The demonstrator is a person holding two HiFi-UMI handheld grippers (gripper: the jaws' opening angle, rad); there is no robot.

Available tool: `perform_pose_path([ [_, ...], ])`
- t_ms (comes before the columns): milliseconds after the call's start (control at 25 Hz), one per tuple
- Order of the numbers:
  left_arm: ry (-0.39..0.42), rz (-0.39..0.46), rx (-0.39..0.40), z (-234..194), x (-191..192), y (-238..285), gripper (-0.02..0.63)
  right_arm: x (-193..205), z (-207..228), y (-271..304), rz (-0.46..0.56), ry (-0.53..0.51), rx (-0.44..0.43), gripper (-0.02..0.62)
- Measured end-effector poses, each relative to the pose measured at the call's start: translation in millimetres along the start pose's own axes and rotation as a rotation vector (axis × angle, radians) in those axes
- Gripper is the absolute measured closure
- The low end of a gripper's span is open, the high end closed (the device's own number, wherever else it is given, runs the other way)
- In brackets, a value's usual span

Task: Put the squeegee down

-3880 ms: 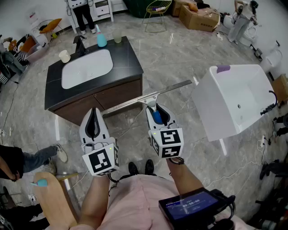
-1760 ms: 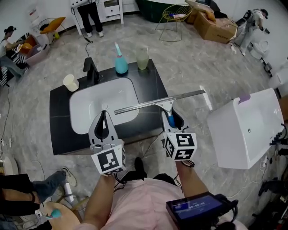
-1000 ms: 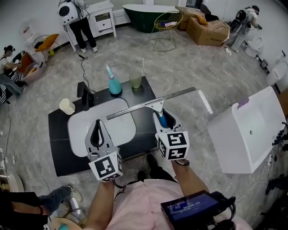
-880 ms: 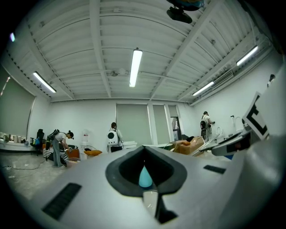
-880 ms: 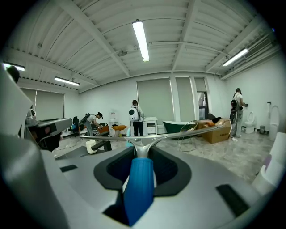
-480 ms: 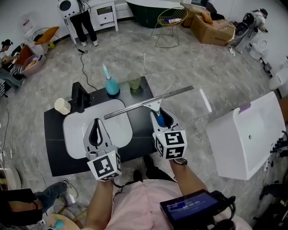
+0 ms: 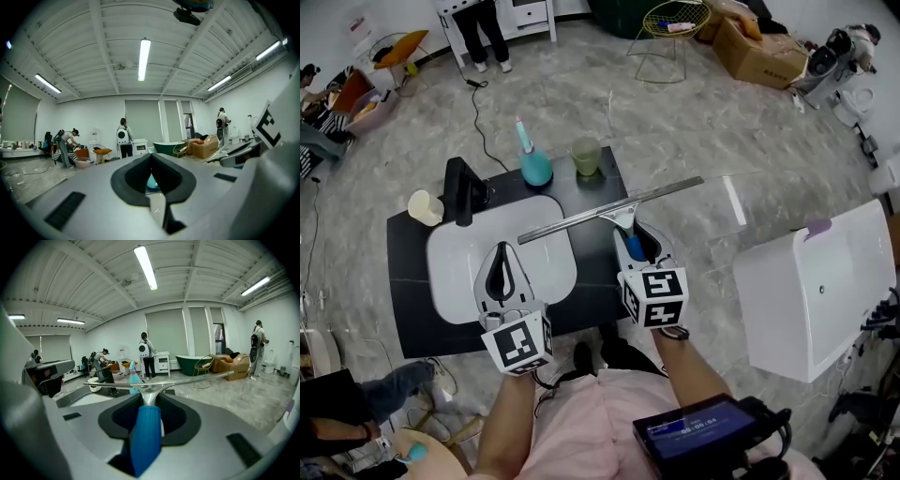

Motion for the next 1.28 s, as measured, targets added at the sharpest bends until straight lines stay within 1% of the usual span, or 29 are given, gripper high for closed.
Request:
perform_pose_path([
  [840,-0.024,-0.093,-0.046,-15,36,14,0.597,38,-14,46,-0.117,-0.02,-0.047,0.471],
  [1280,-0.038,-0.133,-0.04,-18,56,24,0.597,59,-17,65,-0.173,-0.024,-0.044,0.471],
])
Point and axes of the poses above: the fingertips, and each gripper's own axes: y forward along the fingers, z to its right, x out of its underside, the point moved 1 cm from there along -y, backward along the fingers, and after that the axes turned 12 degrees about x, right-handed, at the moved point
